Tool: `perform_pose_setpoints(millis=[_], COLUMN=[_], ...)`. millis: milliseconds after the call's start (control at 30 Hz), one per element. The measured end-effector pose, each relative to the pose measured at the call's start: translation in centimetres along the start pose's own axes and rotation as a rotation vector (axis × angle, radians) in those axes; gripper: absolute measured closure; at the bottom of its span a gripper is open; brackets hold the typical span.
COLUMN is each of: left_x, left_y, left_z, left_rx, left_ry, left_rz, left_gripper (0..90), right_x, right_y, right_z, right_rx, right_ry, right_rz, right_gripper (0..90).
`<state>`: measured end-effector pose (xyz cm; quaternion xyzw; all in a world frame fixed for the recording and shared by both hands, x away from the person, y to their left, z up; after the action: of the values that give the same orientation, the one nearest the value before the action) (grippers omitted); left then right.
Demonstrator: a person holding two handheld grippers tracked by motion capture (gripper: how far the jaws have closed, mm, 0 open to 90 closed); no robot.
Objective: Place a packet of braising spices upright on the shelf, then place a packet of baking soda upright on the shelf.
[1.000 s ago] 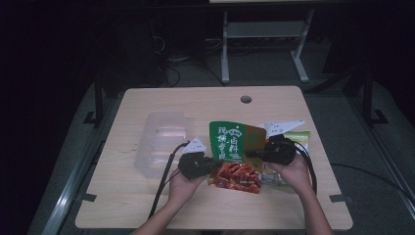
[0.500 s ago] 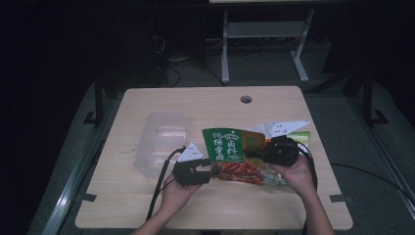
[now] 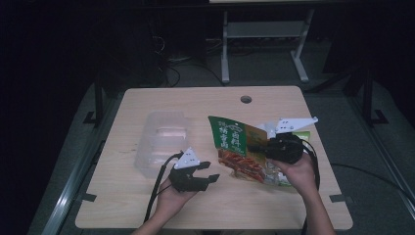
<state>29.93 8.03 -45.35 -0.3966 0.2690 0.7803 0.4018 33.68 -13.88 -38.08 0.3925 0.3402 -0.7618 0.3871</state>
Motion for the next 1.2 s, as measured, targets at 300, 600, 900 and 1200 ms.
perform_pose_setpoints(millis=[300, 600, 900, 1200], left_x=[1.0, 0.8, 1.5, 2.3], left_y=[0.5, 0.7, 1.3, 1.1], left_z=[0.3, 0.5, 1.4, 2.2], left_rx=[0.058, 0.046, 0.049, 0.052], left_ry=[0.009, 0.006, -0.062, -0.052], left_rz=[-0.003, -0.045, -0.111, -0.109], left_gripper=[36.9, 28.0, 24.5, 24.4], right_x=[-1.3, -3.2, -4.8, -5.3], right_y=[-0.6, -0.3, -0.1, 0.4], right_z=[-0.4, -1.0, -1.2, -1.7], right_rx=[0.017, 0.045, 0.047, 0.049], right_ry=[0.003, 0.015, 0.009, 0.014], right_rz=[0.013, 0.029, 0.039, 0.018], right_gripper=[89.7, 89.7, 89.7, 89.7])
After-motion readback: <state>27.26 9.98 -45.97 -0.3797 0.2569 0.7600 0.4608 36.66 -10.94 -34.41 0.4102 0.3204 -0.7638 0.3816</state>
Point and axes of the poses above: each handheld gripper's, and its own axes: z roughly backward along the jaws, x roughly out of its underside, y roughly to its right, the point moved 6 cm from there along -z, roughly forward along the jaws, and after that the axes turned 1 degree about -x, right-handed, at the moved point
